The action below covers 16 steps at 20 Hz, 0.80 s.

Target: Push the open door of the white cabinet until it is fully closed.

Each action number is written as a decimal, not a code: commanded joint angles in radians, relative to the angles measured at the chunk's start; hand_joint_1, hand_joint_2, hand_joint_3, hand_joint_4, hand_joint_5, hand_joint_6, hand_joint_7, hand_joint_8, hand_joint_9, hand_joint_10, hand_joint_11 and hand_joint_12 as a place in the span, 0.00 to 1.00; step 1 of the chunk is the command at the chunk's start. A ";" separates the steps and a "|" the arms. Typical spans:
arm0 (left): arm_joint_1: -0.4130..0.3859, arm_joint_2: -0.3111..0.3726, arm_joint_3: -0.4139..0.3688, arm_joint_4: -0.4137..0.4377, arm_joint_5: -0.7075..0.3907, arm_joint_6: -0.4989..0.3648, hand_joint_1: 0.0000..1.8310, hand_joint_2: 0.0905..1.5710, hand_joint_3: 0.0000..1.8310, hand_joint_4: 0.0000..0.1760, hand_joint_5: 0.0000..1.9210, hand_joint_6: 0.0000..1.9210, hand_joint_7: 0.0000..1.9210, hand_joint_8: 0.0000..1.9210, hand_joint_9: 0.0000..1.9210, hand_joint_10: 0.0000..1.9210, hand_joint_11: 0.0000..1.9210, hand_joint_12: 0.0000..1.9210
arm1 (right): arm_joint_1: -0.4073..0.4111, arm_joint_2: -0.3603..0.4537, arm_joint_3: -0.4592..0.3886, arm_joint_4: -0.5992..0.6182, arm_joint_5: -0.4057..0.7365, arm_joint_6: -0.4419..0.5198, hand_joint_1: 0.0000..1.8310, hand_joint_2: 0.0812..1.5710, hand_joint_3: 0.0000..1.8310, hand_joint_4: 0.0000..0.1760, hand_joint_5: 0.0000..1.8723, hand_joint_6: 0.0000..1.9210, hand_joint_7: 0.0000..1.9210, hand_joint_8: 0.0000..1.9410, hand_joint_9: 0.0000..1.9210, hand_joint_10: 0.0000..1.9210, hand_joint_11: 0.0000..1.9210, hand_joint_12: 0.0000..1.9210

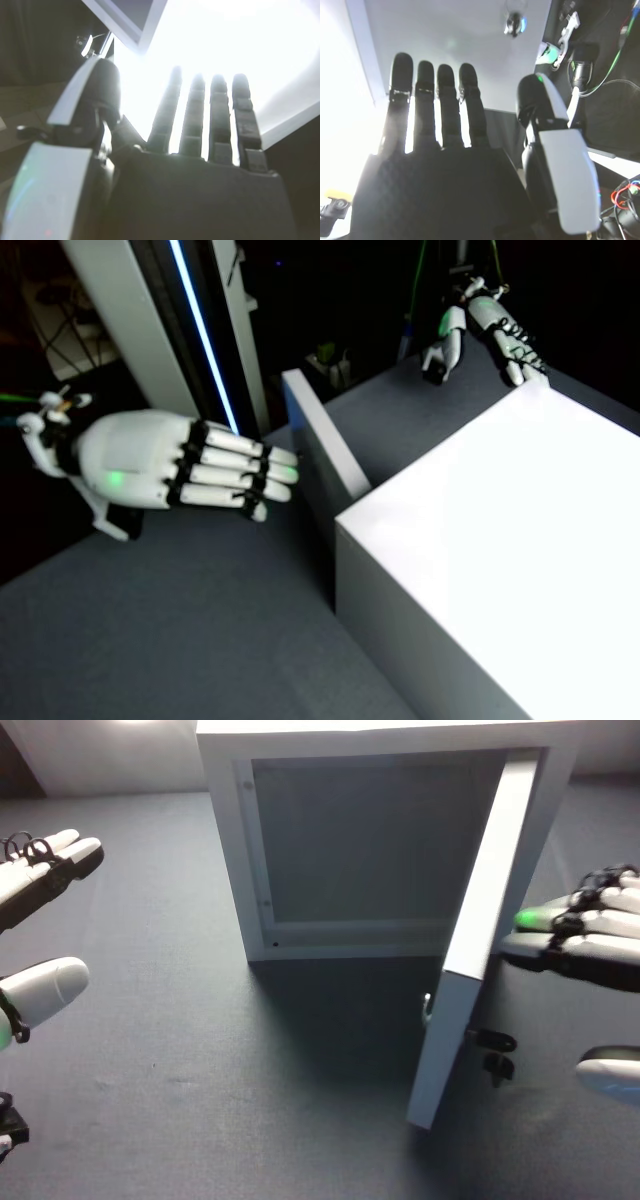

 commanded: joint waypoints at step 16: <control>0.003 0.004 0.004 -0.030 -0.141 -0.005 0.10 0.93 0.00 0.00 0.03 0.00 0.00 0.00 0.00 0.00 0.01 0.00 | 0.174 -0.178 0.103 -0.035 -0.021 0.033 0.18 0.83 0.00 0.00 0.11 0.01 0.08 0.00 0.00 0.25 0.00 0.56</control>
